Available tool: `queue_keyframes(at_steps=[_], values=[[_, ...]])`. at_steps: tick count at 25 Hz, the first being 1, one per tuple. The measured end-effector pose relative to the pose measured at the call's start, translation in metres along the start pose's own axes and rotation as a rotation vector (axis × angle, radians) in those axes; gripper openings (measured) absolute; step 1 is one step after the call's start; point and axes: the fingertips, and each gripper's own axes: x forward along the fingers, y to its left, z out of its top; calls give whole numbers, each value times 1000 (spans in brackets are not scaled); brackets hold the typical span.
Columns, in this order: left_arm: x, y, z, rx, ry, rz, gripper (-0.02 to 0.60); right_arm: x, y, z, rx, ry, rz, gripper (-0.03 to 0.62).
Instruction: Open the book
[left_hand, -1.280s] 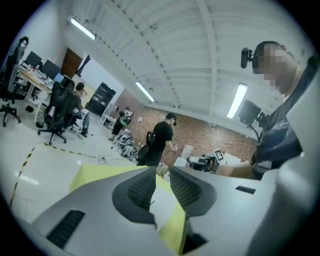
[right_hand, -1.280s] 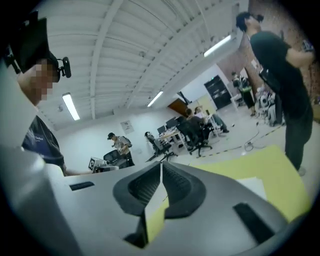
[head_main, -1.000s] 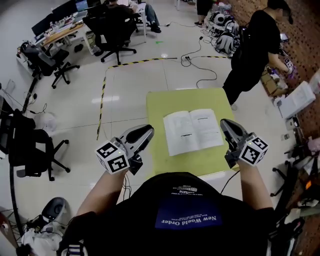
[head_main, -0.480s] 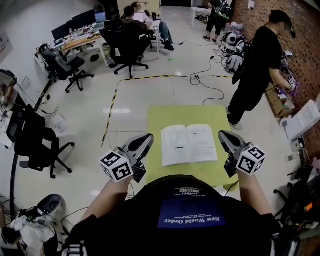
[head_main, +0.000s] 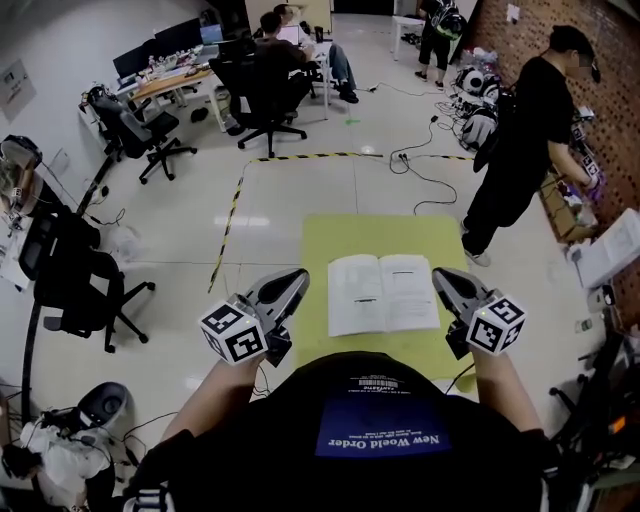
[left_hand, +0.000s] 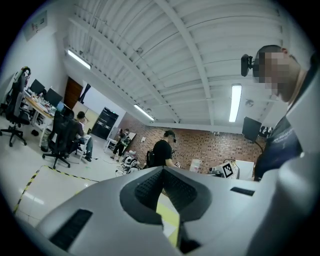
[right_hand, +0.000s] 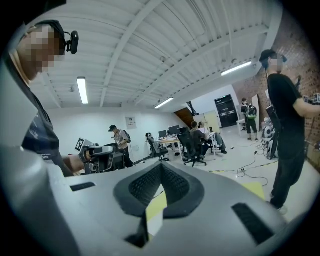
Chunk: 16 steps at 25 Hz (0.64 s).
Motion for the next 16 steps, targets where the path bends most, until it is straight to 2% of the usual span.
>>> queue_keyframes(at_steps=[16], values=[[3,5,-2,-11,18,-29,6,8,7,-3,-15,37,22,-15]])
